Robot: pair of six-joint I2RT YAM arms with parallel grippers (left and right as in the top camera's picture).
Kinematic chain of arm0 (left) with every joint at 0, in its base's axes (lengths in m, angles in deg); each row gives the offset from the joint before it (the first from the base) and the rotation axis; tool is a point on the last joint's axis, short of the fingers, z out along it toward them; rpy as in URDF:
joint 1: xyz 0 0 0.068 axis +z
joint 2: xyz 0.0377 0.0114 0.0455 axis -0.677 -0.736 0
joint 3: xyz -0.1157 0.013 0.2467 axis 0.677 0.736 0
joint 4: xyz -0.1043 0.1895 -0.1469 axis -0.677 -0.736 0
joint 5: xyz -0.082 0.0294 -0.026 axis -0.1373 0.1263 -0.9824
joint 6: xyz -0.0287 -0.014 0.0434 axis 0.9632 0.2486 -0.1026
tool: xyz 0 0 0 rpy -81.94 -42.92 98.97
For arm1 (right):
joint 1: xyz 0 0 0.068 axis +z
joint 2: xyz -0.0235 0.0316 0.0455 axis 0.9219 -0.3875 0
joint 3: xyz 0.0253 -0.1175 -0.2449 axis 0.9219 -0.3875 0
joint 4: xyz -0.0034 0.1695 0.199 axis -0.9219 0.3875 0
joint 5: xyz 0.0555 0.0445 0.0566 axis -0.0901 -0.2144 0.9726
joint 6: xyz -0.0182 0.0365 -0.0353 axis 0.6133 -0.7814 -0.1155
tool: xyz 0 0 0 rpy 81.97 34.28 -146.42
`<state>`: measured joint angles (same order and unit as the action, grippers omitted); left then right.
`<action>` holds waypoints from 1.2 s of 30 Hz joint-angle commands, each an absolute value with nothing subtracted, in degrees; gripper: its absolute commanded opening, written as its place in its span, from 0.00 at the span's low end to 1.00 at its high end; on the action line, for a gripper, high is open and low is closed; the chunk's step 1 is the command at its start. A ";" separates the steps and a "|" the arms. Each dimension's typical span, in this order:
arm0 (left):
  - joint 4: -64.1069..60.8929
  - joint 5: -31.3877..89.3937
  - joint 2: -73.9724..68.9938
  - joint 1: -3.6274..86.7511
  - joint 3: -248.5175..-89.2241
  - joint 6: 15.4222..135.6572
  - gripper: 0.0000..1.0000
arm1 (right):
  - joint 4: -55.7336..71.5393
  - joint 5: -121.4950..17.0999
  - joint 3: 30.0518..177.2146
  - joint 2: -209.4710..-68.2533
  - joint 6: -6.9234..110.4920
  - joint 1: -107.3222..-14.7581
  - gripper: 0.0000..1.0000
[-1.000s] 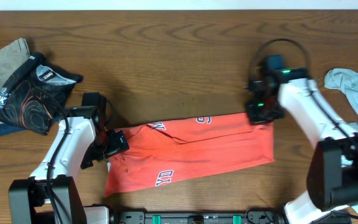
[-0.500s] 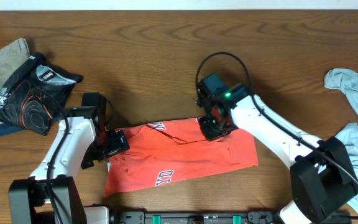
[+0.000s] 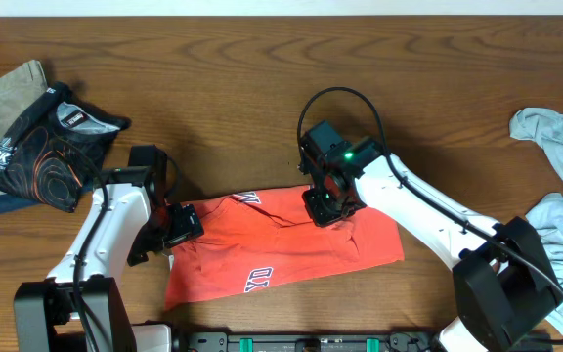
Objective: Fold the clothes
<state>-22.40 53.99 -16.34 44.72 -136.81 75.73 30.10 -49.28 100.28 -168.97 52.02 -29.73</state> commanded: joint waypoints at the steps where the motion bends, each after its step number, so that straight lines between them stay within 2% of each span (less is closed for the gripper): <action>1: -22.38 54.05 -16.18 44.96 -137.59 76.27 0.98 | 29.95 -47.73 100.89 -168.84 51.39 -28.27 0.24; 13: -22.38 54.05 -16.18 44.96 -137.59 76.27 0.98 | 29.95 -48.65 100.89 -168.84 51.59 -27.44 0.40; 24: -20.74 51.32 -16.18 44.96 -137.59 72.91 0.98 | 32.22 -58.44 100.89 -168.84 51.54 -27.54 0.54; 29: -18.01 46.47 -16.25 44.94 -137.59 70.50 0.98 | 32.57 -58.81 100.89 -168.84 51.54 -27.54 0.56; 36: -14.60 46.34 -16.75 44.94 -134.60 70.20 0.98 | 32.66 -58.81 100.89 -168.84 51.57 -27.54 0.57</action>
<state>-15.19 47.32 -16.34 44.72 -136.48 71.40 32.52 -57.72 100.28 -168.97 51.68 -27.87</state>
